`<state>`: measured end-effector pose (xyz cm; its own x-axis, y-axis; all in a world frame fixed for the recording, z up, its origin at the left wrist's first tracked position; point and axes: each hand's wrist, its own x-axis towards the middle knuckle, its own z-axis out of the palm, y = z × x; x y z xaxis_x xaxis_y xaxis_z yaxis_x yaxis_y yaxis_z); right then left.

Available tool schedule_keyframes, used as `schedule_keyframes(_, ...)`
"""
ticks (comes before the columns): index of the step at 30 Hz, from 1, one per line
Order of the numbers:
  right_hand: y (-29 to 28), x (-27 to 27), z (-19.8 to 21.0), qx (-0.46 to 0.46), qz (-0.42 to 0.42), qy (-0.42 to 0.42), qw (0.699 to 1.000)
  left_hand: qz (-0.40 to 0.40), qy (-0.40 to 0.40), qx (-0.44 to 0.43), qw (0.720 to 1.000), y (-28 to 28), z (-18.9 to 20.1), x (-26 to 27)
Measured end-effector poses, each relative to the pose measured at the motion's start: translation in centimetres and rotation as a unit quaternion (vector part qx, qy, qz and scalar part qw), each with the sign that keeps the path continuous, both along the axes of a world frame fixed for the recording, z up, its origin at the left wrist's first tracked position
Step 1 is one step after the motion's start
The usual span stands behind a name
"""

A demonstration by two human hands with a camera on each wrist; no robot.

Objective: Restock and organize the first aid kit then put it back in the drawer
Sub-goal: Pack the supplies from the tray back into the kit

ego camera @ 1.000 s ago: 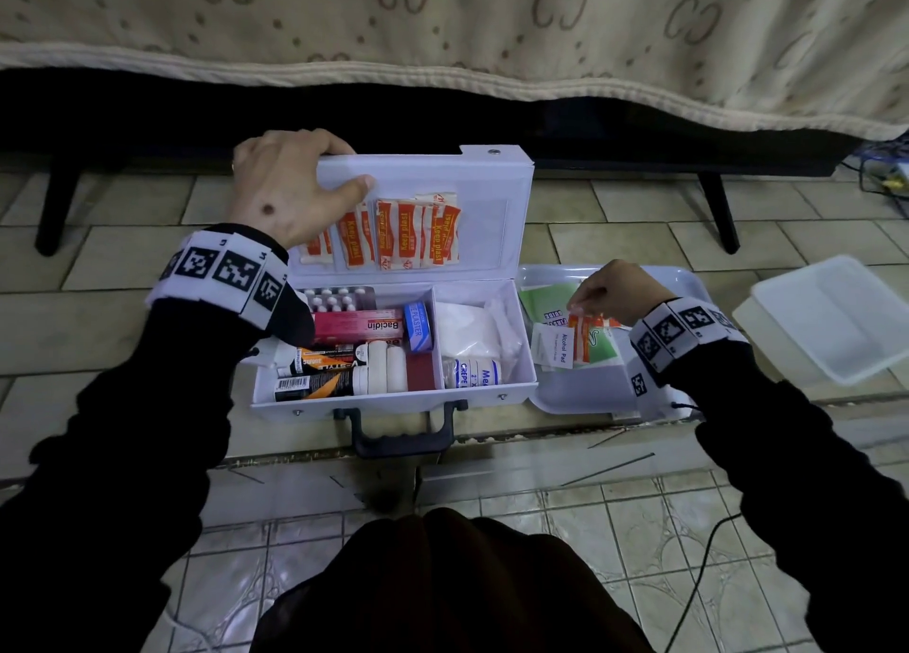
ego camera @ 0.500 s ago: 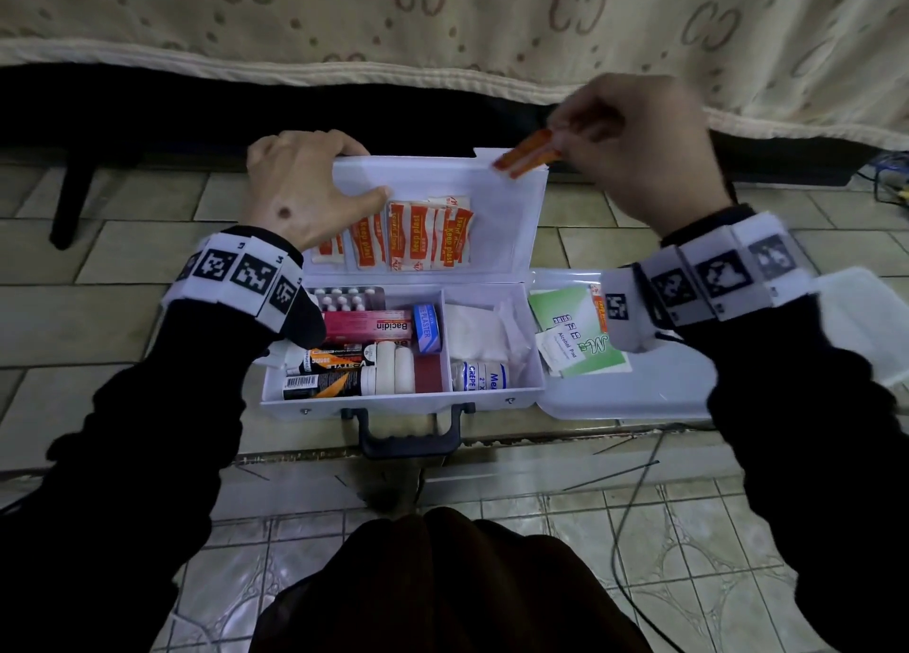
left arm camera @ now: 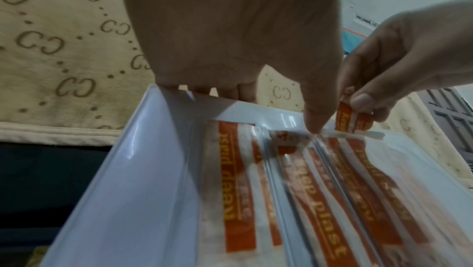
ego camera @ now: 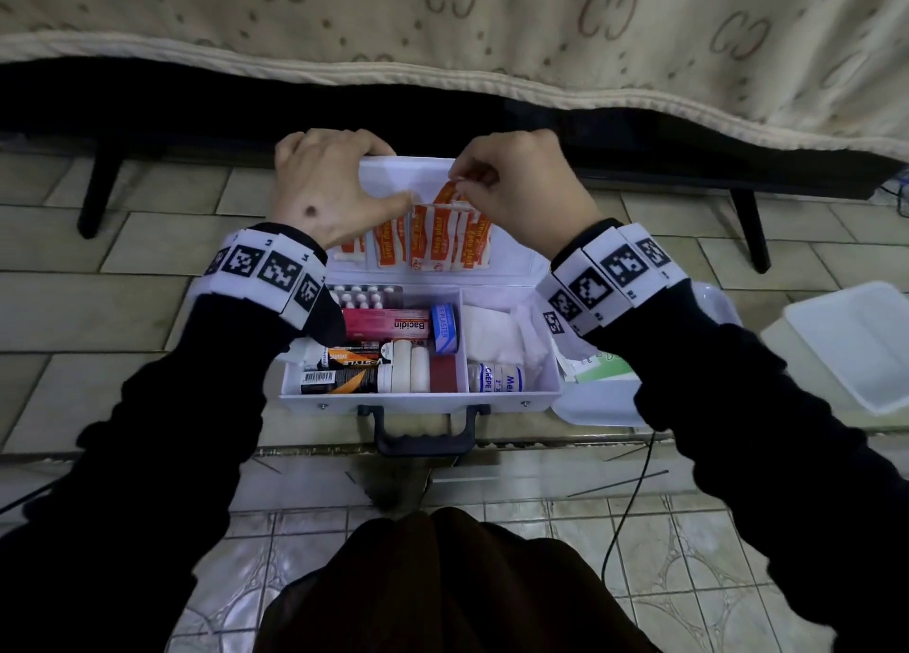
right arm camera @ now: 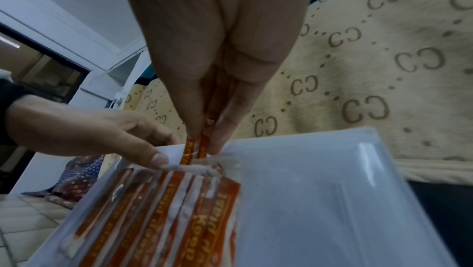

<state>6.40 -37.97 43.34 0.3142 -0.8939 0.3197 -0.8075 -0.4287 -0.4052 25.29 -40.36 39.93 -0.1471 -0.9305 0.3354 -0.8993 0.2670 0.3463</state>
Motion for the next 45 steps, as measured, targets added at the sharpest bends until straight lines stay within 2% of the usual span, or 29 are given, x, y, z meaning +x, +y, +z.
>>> schedule_keyframes(8, -1.4, 2.7, -0.4, 0.062, -0.009, -0.008, 0.998, -0.011, -0.009, 0.017, 1.000, -0.2, 0.1, 0.2)
schedule_keyframes(16, -1.0, 3.7, -1.3, 0.051, -0.019, 0.005, 0.999, -0.014, -0.008, 0.000, 1.000, -0.4, -0.3, 0.3)
schedule_keyframes(19, -1.0, 3.8, -1.7, 0.033, -0.026, 0.034, 0.999, -0.016, -0.005, -0.008, 1.000, -0.6, -0.5, 0.3)
schedule_keyframes(22, -0.7, 4.1, -2.2, -0.006, -0.023, 0.059, 0.998, -0.016, -0.001, -0.012, 1.000, -0.7, -0.6, 0.3)
schedule_keyframes(25, -0.5, 4.1, -2.1, -0.074, -0.061, 0.040, 0.995, -0.017, -0.010, -0.011, 1.000, -0.7, -0.8, 0.4)
schedule_keyframes(27, -0.7, 3.8, -1.8, -0.070, -0.090, 0.090, 0.989, -0.020, -0.013, -0.011, 1.000, -0.7, -0.8, 0.5)
schedule_keyframes(34, -0.6, 2.7, -2.6, -0.099, -0.052, 0.159, 0.981, -0.013, -0.020, -0.009, 1.000, -0.5, -0.7, 0.5)
schedule_keyframes(36, -0.1, 2.7, -3.1, -0.172, -0.054, 0.158, 0.971, -0.014, -0.020, -0.010, 1.000, -0.5, -0.7, 0.5)
schedule_keyframes(41, 0.2, 1.8, -5.1, -0.307, -0.049, 0.219, 0.925, -0.017, -0.017, -0.011, 1.000, -0.4, -0.5, 0.4)
schedule_keyframes(45, 0.5, 1.0, -5.9, -0.291, -0.031, 0.209, 0.933, -0.016, -0.016, -0.010, 1.000, -0.4, -0.5, 0.3)
